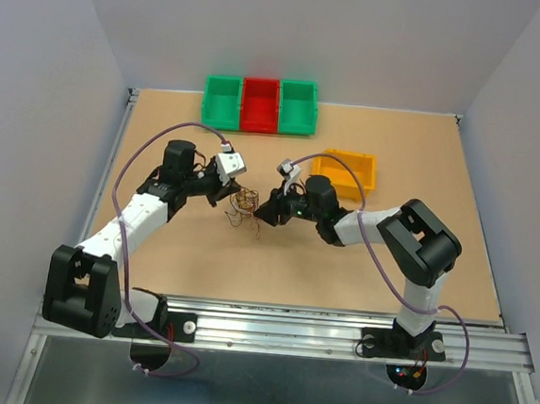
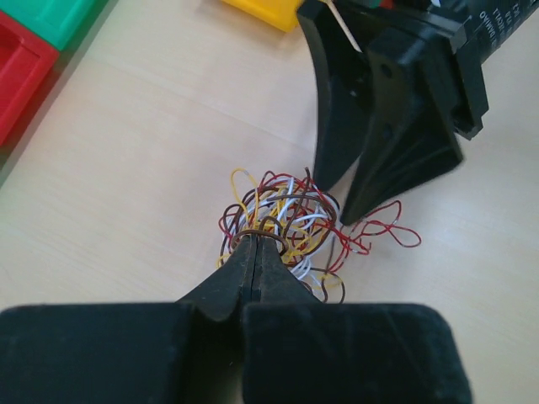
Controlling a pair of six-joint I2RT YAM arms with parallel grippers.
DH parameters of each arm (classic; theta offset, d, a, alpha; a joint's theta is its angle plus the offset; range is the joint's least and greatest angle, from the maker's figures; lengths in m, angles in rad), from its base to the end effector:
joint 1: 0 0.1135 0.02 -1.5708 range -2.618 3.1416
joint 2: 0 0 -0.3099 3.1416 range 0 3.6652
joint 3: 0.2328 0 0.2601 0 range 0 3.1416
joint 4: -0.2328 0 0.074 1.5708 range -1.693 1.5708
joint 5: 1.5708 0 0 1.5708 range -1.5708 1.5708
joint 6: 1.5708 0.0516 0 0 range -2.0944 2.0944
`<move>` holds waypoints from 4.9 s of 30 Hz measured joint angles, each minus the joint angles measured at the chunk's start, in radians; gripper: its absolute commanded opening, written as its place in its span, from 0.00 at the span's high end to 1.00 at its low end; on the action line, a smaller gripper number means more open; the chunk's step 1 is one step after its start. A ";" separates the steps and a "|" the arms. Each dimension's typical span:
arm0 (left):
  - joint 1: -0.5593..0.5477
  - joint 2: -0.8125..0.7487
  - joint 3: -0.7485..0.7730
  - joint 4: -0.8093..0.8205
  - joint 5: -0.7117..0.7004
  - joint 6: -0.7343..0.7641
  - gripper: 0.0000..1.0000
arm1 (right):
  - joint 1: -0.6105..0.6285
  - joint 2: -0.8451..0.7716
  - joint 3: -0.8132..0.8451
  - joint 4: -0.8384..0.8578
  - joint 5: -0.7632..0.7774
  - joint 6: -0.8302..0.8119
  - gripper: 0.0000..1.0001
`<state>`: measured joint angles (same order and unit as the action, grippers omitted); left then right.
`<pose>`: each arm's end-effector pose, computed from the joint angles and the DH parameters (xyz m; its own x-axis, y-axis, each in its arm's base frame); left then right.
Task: Untangle the cables
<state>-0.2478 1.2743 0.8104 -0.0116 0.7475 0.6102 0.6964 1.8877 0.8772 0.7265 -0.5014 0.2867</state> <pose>0.2649 -0.1032 0.2991 0.0751 0.4145 -0.9069 0.8819 0.3968 0.2544 0.3035 0.2861 0.1921 -0.4653 -0.0658 -0.8827 -0.8183 0.4122 0.4006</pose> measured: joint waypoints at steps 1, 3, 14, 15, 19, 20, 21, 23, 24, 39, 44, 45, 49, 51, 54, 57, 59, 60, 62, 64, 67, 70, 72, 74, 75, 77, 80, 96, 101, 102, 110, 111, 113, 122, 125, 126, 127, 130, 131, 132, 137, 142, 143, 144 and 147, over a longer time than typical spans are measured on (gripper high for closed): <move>0.000 -0.013 -0.004 0.004 -0.001 -0.003 1.00 | 0.000 0.000 0.000 0.000 0.001 -0.004 0.79; 0.000 -0.037 -0.016 0.027 -0.006 -0.013 1.00 | 0.001 0.000 0.000 0.000 0.007 -0.004 0.84; 0.000 -0.109 -0.046 0.082 -0.034 -0.046 1.00 | 0.001 -0.085 -0.032 0.002 0.098 -0.028 0.52; 0.000 -0.109 -0.046 0.082 -0.034 -0.047 1.00 | 0.001 -0.090 -0.034 0.004 0.098 -0.032 0.50; 0.000 -0.109 -0.046 0.082 -0.034 -0.047 1.00 | 0.001 -0.092 -0.035 0.006 0.076 -0.042 0.43; 0.000 -0.109 -0.046 0.082 -0.034 -0.047 1.00 | 0.001 -0.092 -0.035 0.007 0.070 -0.044 0.41; 0.000 -0.109 -0.046 0.082 -0.033 -0.047 1.00 | 0.001 -0.092 -0.035 0.007 0.058 -0.048 0.39; 0.000 -0.106 -0.046 0.082 -0.030 -0.046 1.00 | 0.001 -0.092 -0.035 0.008 0.044 -0.048 0.38; 0.000 -0.104 -0.046 0.081 -0.027 -0.046 1.00 | 0.001 -0.092 -0.037 0.015 0.038 -0.048 0.36; -0.026 -0.072 -0.045 0.030 0.016 -0.011 1.00 | 0.043 -0.068 -0.048 0.083 0.003 -0.041 0.87; -0.024 -0.073 -0.045 0.032 -0.018 -0.033 1.00 | 0.045 -0.065 -0.049 0.078 0.036 -0.043 0.99; -0.019 -0.073 -0.045 0.038 -0.035 -0.044 1.00 | 0.045 -0.074 -0.054 0.076 0.059 -0.046 0.99; 0.030 -0.076 -0.045 0.087 -0.101 -0.109 1.00 | 0.045 -0.163 -0.117 0.066 0.143 -0.054 0.99; 0.093 -0.079 -0.045 0.128 -0.151 -0.163 1.00 | 0.045 -0.237 -0.155 0.052 0.195 -0.061 0.99; 0.179 -0.080 -0.045 0.176 -0.194 -0.223 1.00 | 0.045 -0.332 -0.192 0.035 0.280 -0.066 1.00; 0.273 -0.074 -0.045 0.218 -0.210 -0.283 1.00 | 0.045 -0.429 -0.236 0.014 0.361 -0.070 0.99; 0.306 -0.068 -0.045 0.231 -0.211 -0.310 1.00 | 0.045 -0.482 -0.265 0.001 0.399 -0.073 0.99; 0.312 -0.063 -0.045 0.234 -0.211 -0.322 1.00 | 0.045 -0.504 -0.275 -0.007 0.412 -0.073 0.99; 0.312 -0.060 -0.045 0.238 -0.217 -0.334 1.00 | 0.045 -0.550 -0.298 -0.037 0.448 -0.074 0.99; 0.306 -0.060 -0.045 0.247 -0.227 -0.345 1.00 | 0.045 -0.605 -0.323 -0.068 0.483 -0.073 0.99; 0.309 -0.060 -0.045 0.269 -0.253 -0.363 1.00 | 0.045 -0.741 -0.373 -0.114 0.542 -0.072 0.99; 0.335 -0.060 -0.045 0.294 -0.293 -0.377 1.00 | 0.044 -0.864 -0.408 -0.148 0.595 -0.072 0.99; 0.346 -0.060 -0.045 0.304 -0.313 -0.384 1.00 | 0.044 -0.919 -0.425 -0.169 0.618 -0.073 0.99; 0.349 -0.060 -0.045 0.312 -0.327 -0.388 1.00 | 0.044 -0.950 -0.436 -0.189 0.634 -0.073 0.99; 0.350 -0.060 -0.045 0.316 -0.335 -0.389 1.00 | 0.044 -0.959 -0.436 -0.202 0.641 -0.073 0.99; 0.350 -0.060 -0.045 0.320 -0.339 -0.392 1.00 | 0.044 -0.970 -0.436 -0.221 0.652 -0.074 0.99; 0.350 -0.063 -0.047 0.324 -0.308 -0.390 1.00 | 0.044 -0.977 -0.436 -0.240 0.645 -0.079 0.99; 0.155 -0.141 -0.079 0.268 -0.109 -0.236 1.00 | 0.044 -0.742 -0.414 -0.269 0.179 -0.197 0.50; 0.092 -0.156 -0.085 0.230 -0.085 -0.175 1.00 | 0.044 -0.657 -0.378 -0.249 0.140 -0.209 0.26; 0.078 -0.158 -0.087 0.226 -0.082 -0.167 1.00 | 0.043 -0.628 -0.369 -0.234 0.133 -0.211 0.25; 0.031 -0.194 -0.103 0.187 -0.062 -0.118 1.00 | 0.044 -0.348 -0.254 -0.105 0.111 -0.210 0.20; 0.031 -0.196 -0.103 0.183 -0.058 -0.116 1.00 | 0.044 -0.320 -0.238 -0.096 0.113 -0.211 0.20; 0.031 -0.200 -0.103 0.175 -0.048 -0.111 1.00 | 0.044 -0.257 -0.195 -0.068 0.134 -0.208 0.20; 0.024 -0.236 -0.106 0.146 -0.012 -0.091 1.00 | 0.047 -0.002 -0.007 0.018 0.192 -0.190 0.23; 0.022 -0.251 -0.109 0.143 -0.005 -0.090 1.00 | 0.054 0.047 0.021 0.031 0.180 -0.184 0.23; 0.020 -0.253 -0.109 0.142 -0.002 -0.090 1.00 | 0.057 0.056 0.024 0.040 0.172 -0.181 0.23; 0.020 -0.253 -0.109 0.142 0.002 -0.090 1.00 | 0.060 0.062 0.024 0.047 0.156 -0.175 0.23; 0.020 -0.253 -0.109 0.139 0.007 -0.090 1.00 | 0.064 0.069 0.024 0.084 0.117 -0.163 0.26; 0.020 -0.253 -0.109 0.138 0.009 -0.090 1.00 | 0.065 0.071 0.024 0.097 0.105 -0.159 0.31; 0.020 -0.253 -0.109 0.138 0.010 -0.090 1.00 | 0.065 0.072 0.026 0.106 0.095 -0.156 0.39; 0.020 -0.253 -0.109 0.132 0.010 -0.098 1.00 | 0.071 0.108 0.051 0.138 0.063 -0.138 1.00; 0.024 -0.271 -0.109 0.143 -0.078 -0.145 1.00 | 0.072 0.070 0.017 0.138 0.095 -0.137 1.00; 0.030 -0.278 -0.109 0.155 -0.106 -0.164 1.00 | 0.072 0.042 -0.008 0.138 0.107 -0.140 0.99; 0.036 -0.285 -0.110 0.166 -0.129 -0.176 1.00 | 0.072 0.008 -0.035 0.138 0.127 -0.144 0.99; 0.113 -0.296 -0.114 0.229 -0.239 -0.249 1.00 | 0.072 -0.120 -0.127 0.134 0.190 -0.152 0.99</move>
<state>-0.1349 0.9783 0.6960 0.2173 0.5087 0.3607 0.7685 1.7676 0.7498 0.8604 -0.3119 0.1345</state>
